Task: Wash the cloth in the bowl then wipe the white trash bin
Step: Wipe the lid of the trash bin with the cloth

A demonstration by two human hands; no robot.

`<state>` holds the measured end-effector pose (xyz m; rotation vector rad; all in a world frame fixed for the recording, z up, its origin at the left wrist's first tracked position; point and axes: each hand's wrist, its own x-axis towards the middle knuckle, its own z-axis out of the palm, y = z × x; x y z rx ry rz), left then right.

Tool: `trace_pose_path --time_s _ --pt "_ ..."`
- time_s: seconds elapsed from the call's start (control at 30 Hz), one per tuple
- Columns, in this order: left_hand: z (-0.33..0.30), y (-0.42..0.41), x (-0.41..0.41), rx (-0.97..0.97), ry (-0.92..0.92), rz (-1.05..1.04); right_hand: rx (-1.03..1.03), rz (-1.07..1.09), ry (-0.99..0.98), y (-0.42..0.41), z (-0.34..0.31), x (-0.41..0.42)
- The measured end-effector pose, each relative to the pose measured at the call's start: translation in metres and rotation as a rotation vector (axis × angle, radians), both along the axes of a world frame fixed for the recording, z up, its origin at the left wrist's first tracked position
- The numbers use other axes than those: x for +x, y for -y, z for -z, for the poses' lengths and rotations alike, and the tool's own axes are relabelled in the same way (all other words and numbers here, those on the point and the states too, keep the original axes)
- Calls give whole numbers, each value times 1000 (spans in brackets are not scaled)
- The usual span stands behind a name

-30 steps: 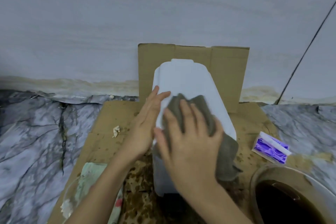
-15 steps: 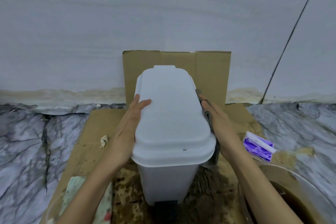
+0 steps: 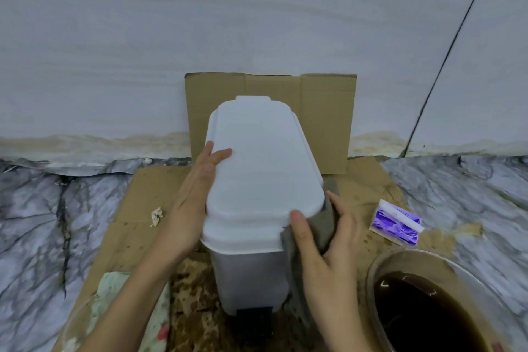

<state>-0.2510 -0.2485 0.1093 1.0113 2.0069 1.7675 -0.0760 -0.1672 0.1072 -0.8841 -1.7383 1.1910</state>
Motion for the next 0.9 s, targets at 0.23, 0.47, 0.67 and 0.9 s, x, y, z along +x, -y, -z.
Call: trace_pose_path --time_s 0.23,0.47,0.67,0.9 --pt "1 -2 -1 -7 42 -14 -85 89 27 14 -8 -14" --pt "3 -1 -3 2 38 2 -301 -121 8 33 -18 0" --pt "0 -4 -4 -11 95 -11 -168 16 19 33 -16 -6" --pt "-5 3 3 -41 28 -11 -328 51 -231 0 -10 -5"
